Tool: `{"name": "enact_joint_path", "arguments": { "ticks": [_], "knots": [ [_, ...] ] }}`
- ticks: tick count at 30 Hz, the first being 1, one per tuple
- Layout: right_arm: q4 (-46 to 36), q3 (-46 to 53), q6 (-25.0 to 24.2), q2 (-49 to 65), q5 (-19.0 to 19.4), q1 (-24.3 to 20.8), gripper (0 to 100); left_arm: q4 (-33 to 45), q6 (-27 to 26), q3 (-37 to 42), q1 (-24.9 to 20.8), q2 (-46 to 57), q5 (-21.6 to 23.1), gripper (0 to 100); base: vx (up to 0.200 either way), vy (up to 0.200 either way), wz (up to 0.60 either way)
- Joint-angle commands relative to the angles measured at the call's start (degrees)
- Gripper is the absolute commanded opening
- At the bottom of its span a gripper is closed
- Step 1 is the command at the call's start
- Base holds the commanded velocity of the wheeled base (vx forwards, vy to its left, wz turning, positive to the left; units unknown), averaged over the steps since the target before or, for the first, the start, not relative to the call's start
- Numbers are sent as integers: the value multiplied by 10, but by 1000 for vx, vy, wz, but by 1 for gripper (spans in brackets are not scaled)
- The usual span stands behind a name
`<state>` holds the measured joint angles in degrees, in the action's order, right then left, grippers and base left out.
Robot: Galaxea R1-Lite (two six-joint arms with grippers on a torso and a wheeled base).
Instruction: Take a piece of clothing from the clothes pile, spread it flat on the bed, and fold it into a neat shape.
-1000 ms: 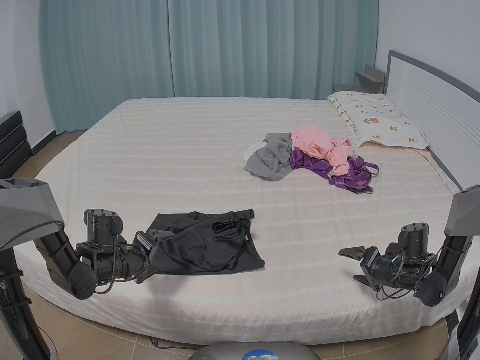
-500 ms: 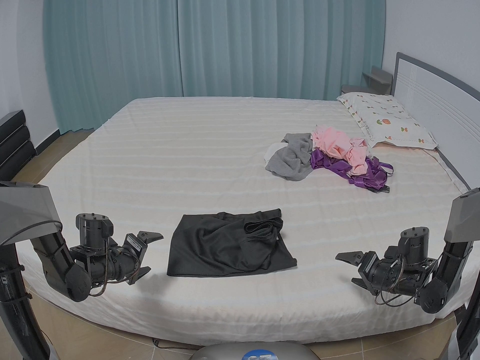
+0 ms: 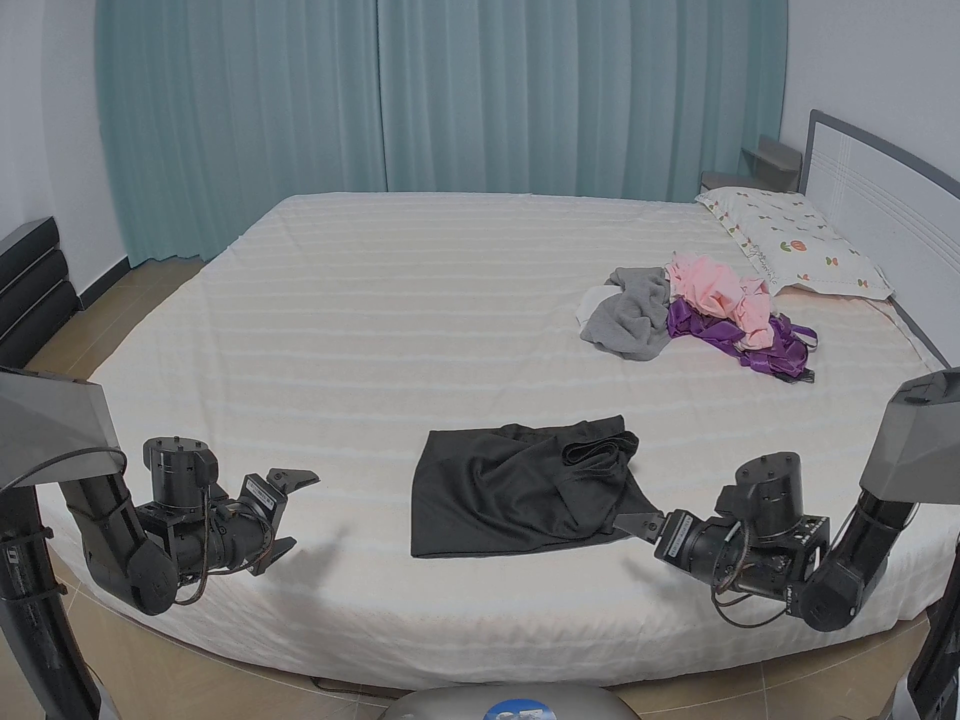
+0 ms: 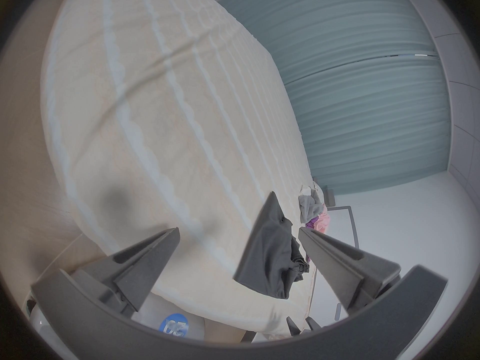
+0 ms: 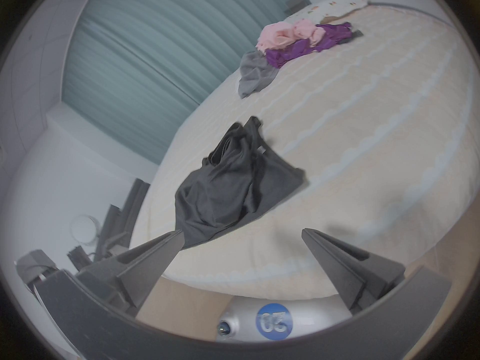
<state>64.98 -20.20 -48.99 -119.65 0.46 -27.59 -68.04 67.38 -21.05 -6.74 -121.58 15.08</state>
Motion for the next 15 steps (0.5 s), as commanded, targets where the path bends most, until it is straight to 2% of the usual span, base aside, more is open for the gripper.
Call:
{"name": "enact_joint_path", "arguments": {
  "ticks": [1,3,6,8,10,15],
  "knots": [
    [-160,-165,71,-9,-53,-42,100,-2,-2,0,0,-8,-2,100,0,0,0],
    [-187,-194,81,-14,-56,-44,100,-2,-2,0,0,-8,-2,100,0,0,0],
    [-252,-266,132,-46,-71,-41,100,-2,-2,-1,0,-9,-2,100,0,0,0],
    [-267,-283,145,-56,-81,-41,100,-2,-2,0,0,-9,-3,100,0,0,0],
    [-307,-324,178,-85,-115,-45,100,-2,-3,0,-1,-9,-5,100,0,0,0],
    [-354,-360,228,-118,-158,-41,100,-2,-3,-1,-1,-9,-6,100,0,0,0]
  ]
}}
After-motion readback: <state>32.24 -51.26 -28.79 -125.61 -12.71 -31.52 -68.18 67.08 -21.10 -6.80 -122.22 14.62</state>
